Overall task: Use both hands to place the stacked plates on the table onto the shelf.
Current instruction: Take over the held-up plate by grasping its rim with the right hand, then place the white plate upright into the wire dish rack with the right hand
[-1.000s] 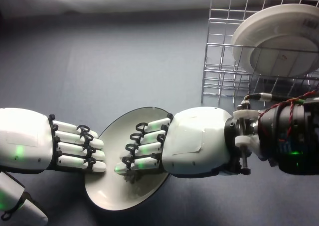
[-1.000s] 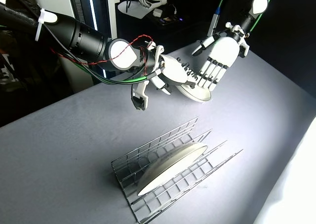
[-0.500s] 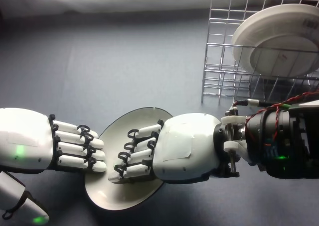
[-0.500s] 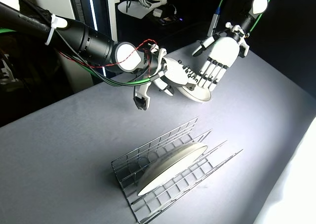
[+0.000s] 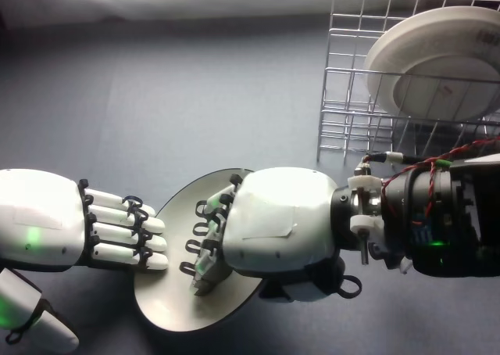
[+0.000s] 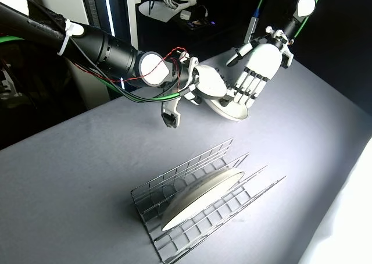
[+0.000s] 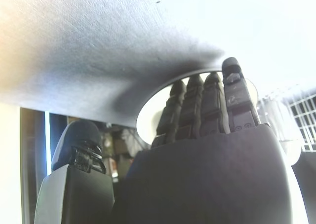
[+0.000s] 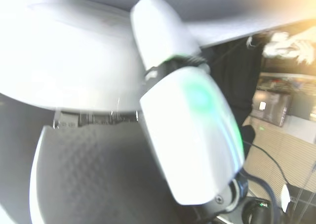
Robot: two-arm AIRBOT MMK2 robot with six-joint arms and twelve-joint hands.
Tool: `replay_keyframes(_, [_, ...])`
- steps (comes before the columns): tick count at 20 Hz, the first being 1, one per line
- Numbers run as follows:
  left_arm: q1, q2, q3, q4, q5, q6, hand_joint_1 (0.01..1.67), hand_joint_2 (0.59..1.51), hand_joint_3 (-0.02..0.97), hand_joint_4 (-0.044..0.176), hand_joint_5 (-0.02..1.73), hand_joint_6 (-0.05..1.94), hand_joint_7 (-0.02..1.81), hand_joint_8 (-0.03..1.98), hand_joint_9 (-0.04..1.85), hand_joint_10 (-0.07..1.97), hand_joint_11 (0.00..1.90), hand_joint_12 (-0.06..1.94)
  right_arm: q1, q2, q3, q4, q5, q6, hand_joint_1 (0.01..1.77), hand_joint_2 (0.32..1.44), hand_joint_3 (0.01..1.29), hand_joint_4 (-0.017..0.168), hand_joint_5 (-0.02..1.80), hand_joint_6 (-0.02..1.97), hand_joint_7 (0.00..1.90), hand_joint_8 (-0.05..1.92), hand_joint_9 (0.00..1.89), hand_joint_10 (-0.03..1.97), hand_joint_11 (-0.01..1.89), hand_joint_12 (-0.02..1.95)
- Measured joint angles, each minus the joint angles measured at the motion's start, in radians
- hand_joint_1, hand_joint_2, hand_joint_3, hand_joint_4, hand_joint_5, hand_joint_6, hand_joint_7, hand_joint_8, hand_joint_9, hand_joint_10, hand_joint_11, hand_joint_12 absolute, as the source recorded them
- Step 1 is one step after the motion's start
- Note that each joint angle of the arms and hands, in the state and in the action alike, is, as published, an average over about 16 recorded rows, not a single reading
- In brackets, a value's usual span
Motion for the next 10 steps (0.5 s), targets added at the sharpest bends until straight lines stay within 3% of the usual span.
replay_keyframes(5, [-0.038, 0.017, -0.010, 0.022, -0.002, -0.003, 0.01, 1.200, 0.015, -0.004, 0.09, -0.02, 0.04, -0.01, 0.00, -0.03, 0.03, 0.02, 0.002, 0.003, -0.001, 0.002, 0.026, -0.004, 1.34, 1.03, 0.01, 0.003, 0.75, 0.42, 0.76, 0.27, 0.74, 0.45, 0.62, 1.08])
replay_keyframes(10, [-0.101, 0.054, -0.027, 0.045, -0.014, -0.014, 0.01, 1.202, 0.015, -0.001, 0.11, 0.00, 0.06, 0.00, 0.02, -0.01, 0.02, 0.01, 0.012, 0.024, -0.012, 0.001, 0.045, -0.006, 1.33, 0.97, 0.01, 0.004, 0.82, 0.64, 0.85, 0.42, 0.81, 0.69, 0.80, 1.24])
